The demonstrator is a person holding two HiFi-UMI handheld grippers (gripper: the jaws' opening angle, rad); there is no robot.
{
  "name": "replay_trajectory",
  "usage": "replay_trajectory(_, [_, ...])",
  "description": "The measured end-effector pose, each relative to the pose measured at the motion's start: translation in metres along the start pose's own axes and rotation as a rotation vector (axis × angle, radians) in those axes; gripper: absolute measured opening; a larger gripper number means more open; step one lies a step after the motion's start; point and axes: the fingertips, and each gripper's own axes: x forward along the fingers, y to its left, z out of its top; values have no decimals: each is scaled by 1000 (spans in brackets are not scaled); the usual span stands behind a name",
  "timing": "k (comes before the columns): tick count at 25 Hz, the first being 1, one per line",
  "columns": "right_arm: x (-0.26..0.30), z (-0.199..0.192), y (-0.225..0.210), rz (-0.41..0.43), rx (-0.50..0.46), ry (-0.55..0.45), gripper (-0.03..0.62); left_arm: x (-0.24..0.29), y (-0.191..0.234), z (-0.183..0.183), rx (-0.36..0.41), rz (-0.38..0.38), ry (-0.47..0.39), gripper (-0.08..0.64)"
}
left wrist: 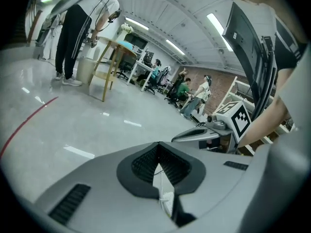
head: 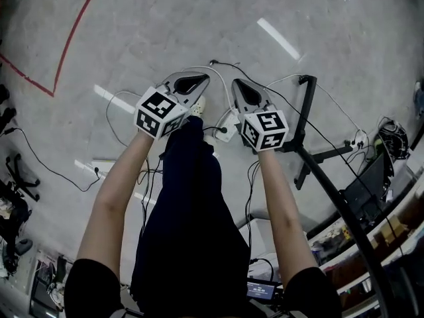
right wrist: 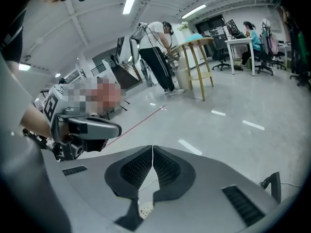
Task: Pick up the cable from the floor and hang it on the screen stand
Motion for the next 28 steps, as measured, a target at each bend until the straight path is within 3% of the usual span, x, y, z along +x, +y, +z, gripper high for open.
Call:
replay_trajectory(2, [12, -20, -12, 6, -30, 13, 23, 15, 10, -17, 10, -6, 6, 8])
replay_trajectory(8, [49, -76, -39, 30, -113, 71, 23, 46, 40, -74, 19, 75, 29, 8])
replay_trajectory(14, [95, -114, -55, 55, -178, 109, 23, 74, 60, -129, 33, 74, 77, 8])
replay_trajectory(28, [200, -209, -103, 99, -387, 271, 29, 137, 126, -215, -45, 100, 85, 8])
